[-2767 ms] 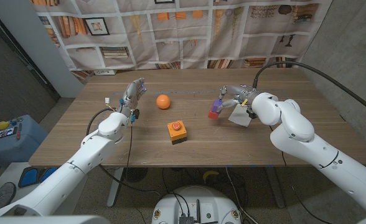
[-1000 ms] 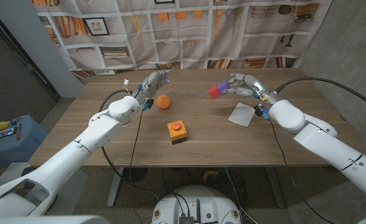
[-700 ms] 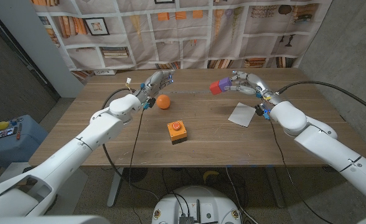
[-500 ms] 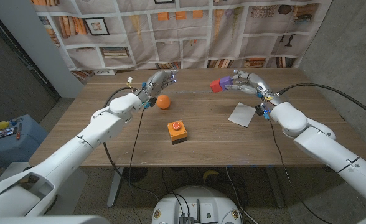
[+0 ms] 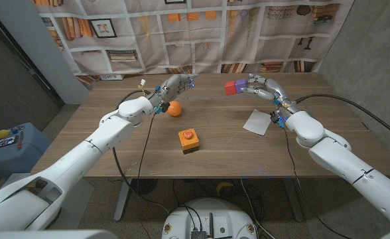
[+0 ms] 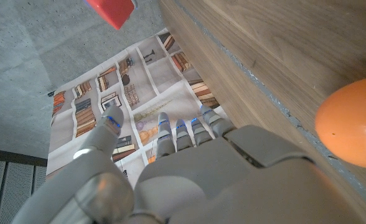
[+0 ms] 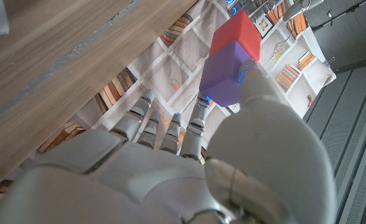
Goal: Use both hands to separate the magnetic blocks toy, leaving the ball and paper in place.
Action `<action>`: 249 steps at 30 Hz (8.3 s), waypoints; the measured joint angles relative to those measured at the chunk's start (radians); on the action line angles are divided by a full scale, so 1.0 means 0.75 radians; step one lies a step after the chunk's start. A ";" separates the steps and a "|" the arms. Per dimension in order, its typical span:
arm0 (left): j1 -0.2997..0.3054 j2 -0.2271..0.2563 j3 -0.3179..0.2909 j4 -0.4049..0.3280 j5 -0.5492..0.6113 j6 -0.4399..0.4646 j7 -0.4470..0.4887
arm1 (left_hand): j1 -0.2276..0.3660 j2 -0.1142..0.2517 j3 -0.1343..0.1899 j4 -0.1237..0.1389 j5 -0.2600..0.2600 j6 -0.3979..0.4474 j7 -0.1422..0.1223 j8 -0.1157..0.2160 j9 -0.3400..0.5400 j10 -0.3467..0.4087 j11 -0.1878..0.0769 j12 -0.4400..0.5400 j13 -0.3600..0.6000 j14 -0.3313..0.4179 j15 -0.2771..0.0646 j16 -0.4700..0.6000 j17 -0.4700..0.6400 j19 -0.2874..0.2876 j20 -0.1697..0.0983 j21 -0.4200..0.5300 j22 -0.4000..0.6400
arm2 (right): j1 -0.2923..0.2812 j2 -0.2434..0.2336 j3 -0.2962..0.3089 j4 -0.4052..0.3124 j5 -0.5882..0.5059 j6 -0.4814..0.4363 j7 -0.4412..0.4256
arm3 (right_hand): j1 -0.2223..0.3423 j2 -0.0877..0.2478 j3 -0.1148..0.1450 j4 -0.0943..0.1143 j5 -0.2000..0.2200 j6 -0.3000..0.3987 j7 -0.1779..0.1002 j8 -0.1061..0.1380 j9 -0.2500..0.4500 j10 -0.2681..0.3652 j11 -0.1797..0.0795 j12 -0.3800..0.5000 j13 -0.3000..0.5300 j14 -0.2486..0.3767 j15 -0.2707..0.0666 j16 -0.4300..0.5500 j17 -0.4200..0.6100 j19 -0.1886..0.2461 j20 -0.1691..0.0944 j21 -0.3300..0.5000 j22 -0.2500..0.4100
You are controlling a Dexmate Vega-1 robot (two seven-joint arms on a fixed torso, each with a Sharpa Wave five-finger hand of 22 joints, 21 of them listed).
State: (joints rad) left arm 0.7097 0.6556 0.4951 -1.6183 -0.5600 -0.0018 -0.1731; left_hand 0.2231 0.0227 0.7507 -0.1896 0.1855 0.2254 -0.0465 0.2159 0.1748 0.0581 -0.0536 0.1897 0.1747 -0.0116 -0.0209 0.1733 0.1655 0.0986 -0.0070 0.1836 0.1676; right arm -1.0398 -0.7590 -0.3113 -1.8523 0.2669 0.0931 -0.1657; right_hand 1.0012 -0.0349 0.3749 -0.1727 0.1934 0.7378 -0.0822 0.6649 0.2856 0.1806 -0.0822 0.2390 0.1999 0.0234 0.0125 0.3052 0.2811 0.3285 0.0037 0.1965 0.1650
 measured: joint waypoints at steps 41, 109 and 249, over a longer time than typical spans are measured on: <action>-0.202 -0.119 0.130 0.254 -0.014 -0.061 -0.366 | 0.151 -0.081 0.017 -0.005 0.010 -0.096 0.053 -0.032 0.006 -0.114 0.057 -0.007 0.000 -0.102 0.069 0.000 0.000 -0.048 0.048 -0.008 0.000 | 0.115 0.141 -0.087 0.224 0.069 0.213 0.032 | 0.000 0.000 -0.014 0.012 0.010 0.000 0.000 0.000 -0.029 0.000 0.000 -0.020 0.000 0.000 0.000 0.010 0.013 0.005 -0.005 0.000 0.000; -0.305 -0.380 0.213 0.562 0.037 -0.219 -0.414 | 0.393 -0.154 0.026 0.004 0.020 0.086 0.174 0.074 0.019 -0.144 0.141 0.031 0.003 -0.155 0.118 0.016 0.003 -0.072 0.053 0.009 0.000 | 0.152 0.203 -0.118 0.330 0.112 0.301 0.056 | 0.000 0.000 -0.028 0.017 0.038 0.000 0.000 0.000 -0.068 0.005 -0.005 -0.031 0.001 -0.007 -0.007 0.010 0.018 -0.003 -0.012 -0.006 0.000; -0.168 -0.037 0.179 -0.028 0.286 0.163 -0.010 | 0.653 -0.094 -0.083 0.013 0.004 0.647 0.108 0.176 0.024 0.080 -0.012 0.018 0.003 0.018 0.021 0.005 0.003 0.057 0.052 0.010 0.003 | 0.132 0.045 -0.097 0.211 0.043 0.077 0.028 | 0.000 0.000 -0.071 0.013 0.053 0.030 0.030 0.000 -0.105 0.028 0.000 -0.038 0.001 -0.007 -0.007 0.010 0.024 -0.002 -0.012 -0.005 0.000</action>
State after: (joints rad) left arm 0.5836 0.6278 0.6290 -1.6391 -0.3455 0.1206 -0.1803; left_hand 0.7125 -0.0481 0.6883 -0.1799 0.1883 0.7104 0.0345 0.3482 0.1928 0.1178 -0.0626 0.2034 0.1770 0.0019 -0.0052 0.1771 0.1679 0.1414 0.0319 0.1912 0.1697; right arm -0.9405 -0.7253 -0.3841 -1.6939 0.2992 0.1510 -0.1451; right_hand 1.0013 -0.0348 0.3213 -0.1629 0.2333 0.7606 -0.0595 0.6649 0.2067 0.2019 -0.0822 0.2109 0.2004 0.0180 0.0071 0.3125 0.2994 0.3266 -0.0053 0.1928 0.1649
